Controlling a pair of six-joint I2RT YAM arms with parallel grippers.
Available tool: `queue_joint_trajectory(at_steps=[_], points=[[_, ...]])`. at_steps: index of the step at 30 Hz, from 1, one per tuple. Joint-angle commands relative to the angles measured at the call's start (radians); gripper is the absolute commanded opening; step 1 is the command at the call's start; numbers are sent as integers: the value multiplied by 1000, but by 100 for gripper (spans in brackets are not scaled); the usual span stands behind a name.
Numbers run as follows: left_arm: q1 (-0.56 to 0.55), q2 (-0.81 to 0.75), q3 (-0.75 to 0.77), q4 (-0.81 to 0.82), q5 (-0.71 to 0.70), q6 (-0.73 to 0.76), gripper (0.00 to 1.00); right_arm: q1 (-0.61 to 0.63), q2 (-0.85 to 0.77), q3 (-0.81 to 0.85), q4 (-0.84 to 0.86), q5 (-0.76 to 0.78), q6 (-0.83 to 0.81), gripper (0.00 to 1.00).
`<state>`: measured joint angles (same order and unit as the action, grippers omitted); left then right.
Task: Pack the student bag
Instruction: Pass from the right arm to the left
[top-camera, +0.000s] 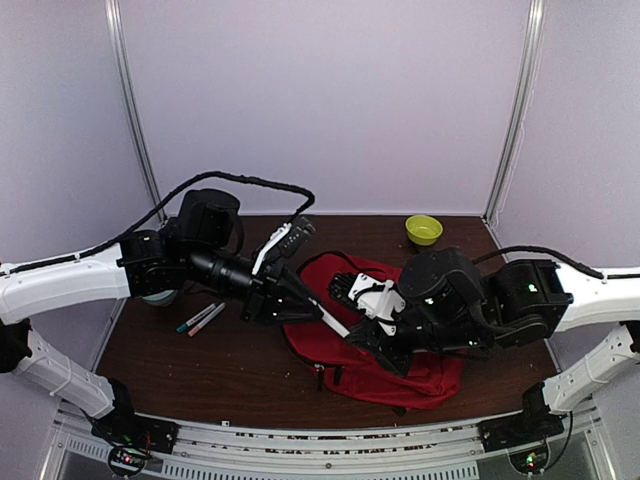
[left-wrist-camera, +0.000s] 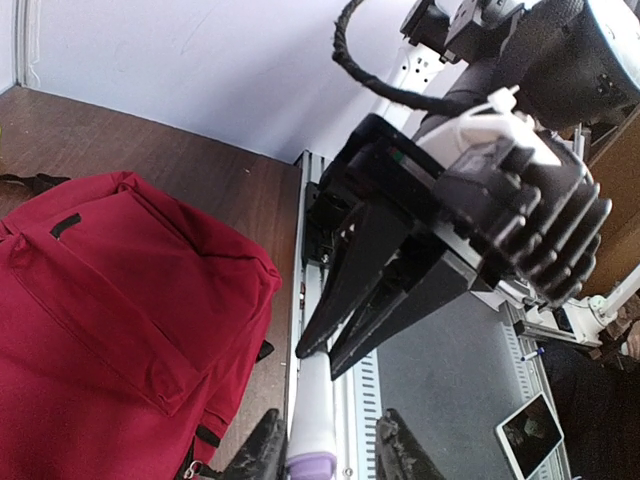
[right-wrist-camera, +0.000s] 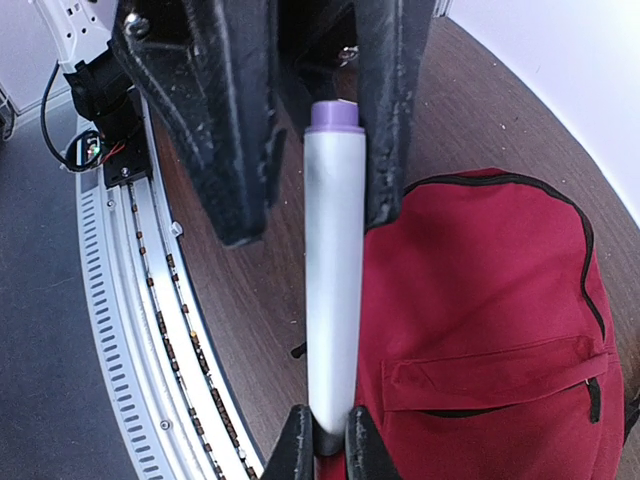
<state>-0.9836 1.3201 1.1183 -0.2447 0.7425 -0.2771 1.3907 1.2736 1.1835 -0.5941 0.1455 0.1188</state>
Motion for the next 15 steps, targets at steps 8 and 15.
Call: queue_joint_trajectory(at_steps=[8,15], points=[[-6,-15,15,15,-3,23,18,-11,-19,45,-10,35,-2,0],[-6,-6,15,43,8,13,37,-10,2,57,-19,2,-2,0]])
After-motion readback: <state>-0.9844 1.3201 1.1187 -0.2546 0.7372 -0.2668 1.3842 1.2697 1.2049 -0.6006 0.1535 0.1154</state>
